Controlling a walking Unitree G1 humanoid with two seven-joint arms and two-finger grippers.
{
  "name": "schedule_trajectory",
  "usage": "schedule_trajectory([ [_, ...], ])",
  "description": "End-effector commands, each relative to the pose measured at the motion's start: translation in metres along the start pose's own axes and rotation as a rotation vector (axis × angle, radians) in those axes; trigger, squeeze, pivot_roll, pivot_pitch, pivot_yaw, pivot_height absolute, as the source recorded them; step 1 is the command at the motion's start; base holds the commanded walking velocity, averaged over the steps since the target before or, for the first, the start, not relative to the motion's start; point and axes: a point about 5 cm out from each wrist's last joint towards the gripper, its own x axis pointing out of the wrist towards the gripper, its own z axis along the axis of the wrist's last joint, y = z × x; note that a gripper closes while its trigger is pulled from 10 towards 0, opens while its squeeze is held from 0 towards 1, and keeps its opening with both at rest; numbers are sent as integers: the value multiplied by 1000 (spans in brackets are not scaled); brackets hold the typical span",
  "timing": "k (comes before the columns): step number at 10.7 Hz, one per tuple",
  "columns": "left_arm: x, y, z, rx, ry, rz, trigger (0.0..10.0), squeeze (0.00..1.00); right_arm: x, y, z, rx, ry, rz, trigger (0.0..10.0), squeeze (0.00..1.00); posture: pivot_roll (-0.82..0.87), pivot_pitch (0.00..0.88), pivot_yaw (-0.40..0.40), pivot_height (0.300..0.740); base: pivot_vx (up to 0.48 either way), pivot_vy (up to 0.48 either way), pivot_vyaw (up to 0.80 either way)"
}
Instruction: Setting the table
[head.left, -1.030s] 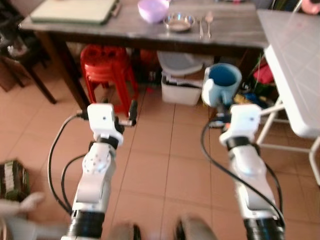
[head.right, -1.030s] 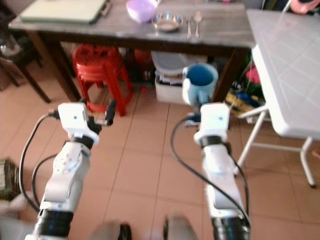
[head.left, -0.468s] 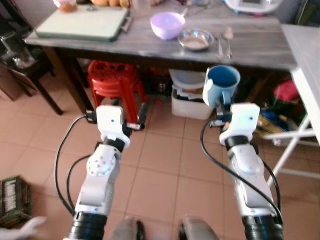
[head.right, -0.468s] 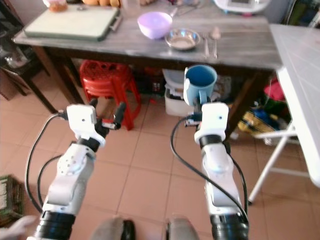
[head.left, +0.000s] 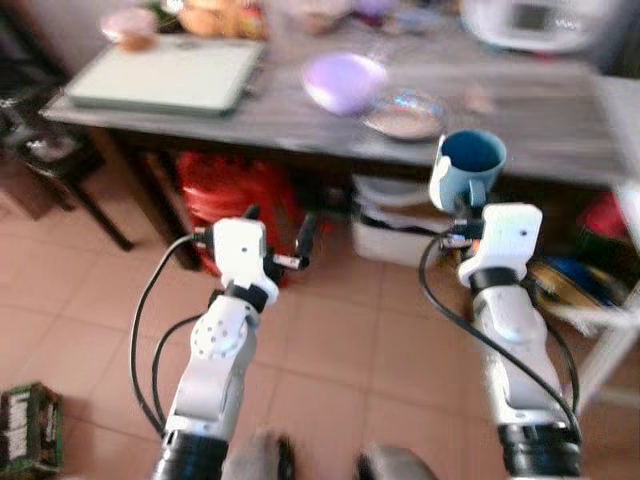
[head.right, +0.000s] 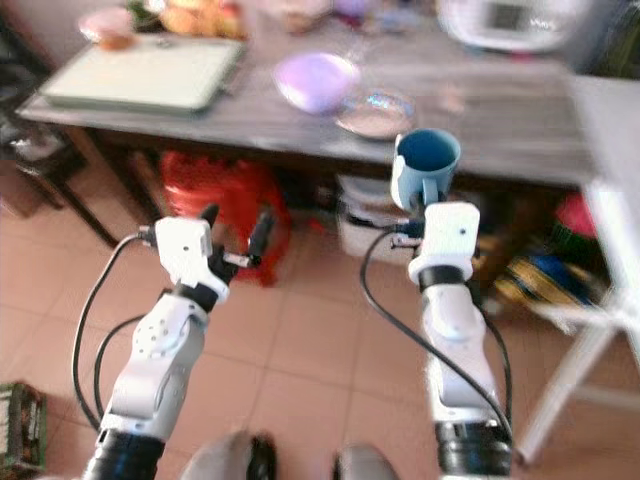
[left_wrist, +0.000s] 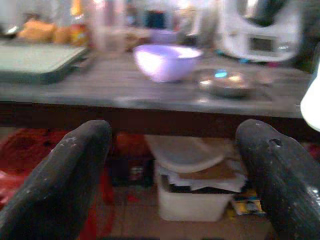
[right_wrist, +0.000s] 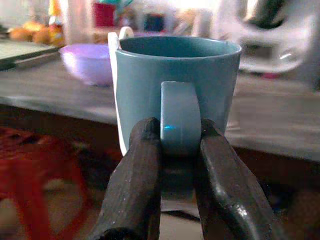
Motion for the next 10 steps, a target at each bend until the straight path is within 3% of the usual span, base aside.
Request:
schedule_trajectory([
  [1,-1,-4,-6,-22,16,-12,10000,0,3,-5,-2,5,3,-13,10000,0,-48,138,35,740,450,0,0],
  [4,4,-5,4,-33,-27,-36,10000,0,13,3,10,10,-57,-3,10000,0,-60,135,43,740,450,0,0],
  [7,6,-3,13,-50,-69,-65,10000,0,18,9,24,-18,-123,18,10000,0,-74,127,37,740,446,0,-673],
  [10,6,-3,14,-54,-79,-59,10000,0,24,11,39,-61,-191,25,10000,0,-73,124,25,740,442,0,0],
])
